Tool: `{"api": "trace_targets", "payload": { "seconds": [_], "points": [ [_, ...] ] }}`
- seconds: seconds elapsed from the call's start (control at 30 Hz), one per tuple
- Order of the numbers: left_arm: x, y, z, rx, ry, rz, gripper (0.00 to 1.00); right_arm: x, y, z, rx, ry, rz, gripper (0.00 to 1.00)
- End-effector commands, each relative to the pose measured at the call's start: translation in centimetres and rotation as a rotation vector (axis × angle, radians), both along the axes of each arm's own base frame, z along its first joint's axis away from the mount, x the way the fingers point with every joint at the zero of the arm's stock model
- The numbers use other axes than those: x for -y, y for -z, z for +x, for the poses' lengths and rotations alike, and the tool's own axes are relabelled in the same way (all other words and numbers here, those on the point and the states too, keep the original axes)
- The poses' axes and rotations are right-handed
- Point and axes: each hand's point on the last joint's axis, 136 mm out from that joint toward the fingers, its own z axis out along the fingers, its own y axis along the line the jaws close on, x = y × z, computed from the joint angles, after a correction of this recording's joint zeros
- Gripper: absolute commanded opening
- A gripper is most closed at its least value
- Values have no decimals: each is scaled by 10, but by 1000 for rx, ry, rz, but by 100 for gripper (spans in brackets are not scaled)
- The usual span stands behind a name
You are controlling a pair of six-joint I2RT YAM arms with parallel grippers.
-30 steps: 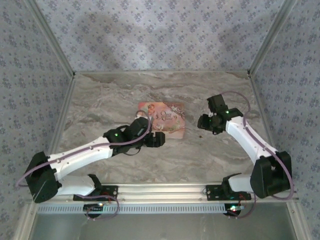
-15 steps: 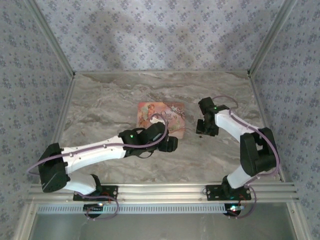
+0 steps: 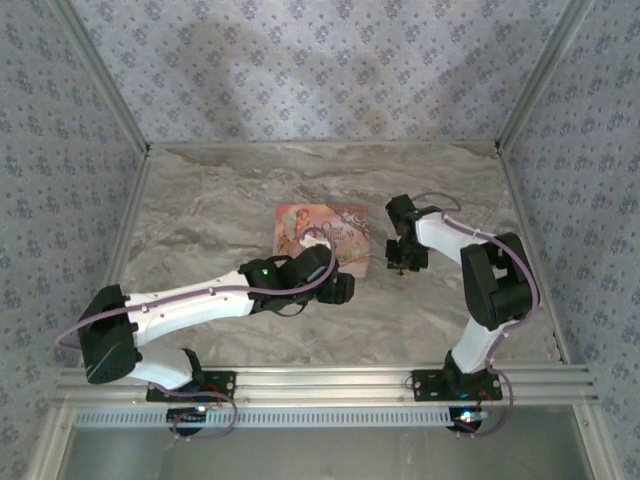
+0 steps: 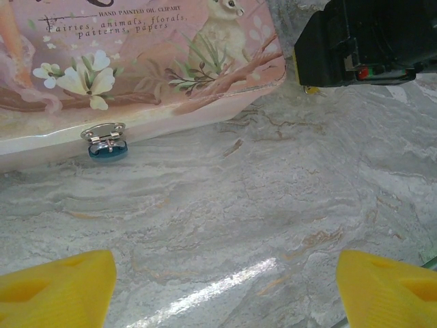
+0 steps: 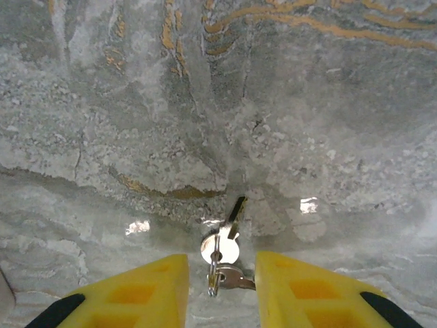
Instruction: Unlock the padlock with the key
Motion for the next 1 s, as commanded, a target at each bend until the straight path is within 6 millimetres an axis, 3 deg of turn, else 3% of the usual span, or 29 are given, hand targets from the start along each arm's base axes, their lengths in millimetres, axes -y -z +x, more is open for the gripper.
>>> {"api": "trace_targets", "payload": {
  "seconds": [0.0,0.27,0.4,0.47,0.67,0.97],
  "points": [
    [-1,0,0,4,-16,0,84,-5,5,2,-24,-15,4,31],
    [-6,4,1,6,-36,8,84,-6,24,-7,-70,-12,12,10],
    [-8,6,1,7,-41,11,84,-4,23,-8,-61,-14,14,0],
    [-9,6,1,9,-45,11,84,-4,17,-8,-49,-18,16,0],
    [-14,2,4,31,-67,6,84,-7,-22,0,52,-29,49,0],
    [-39,-20,22,57,-128,-74,84,-15,-111,6,250,-67,145,0]
  ]
}}
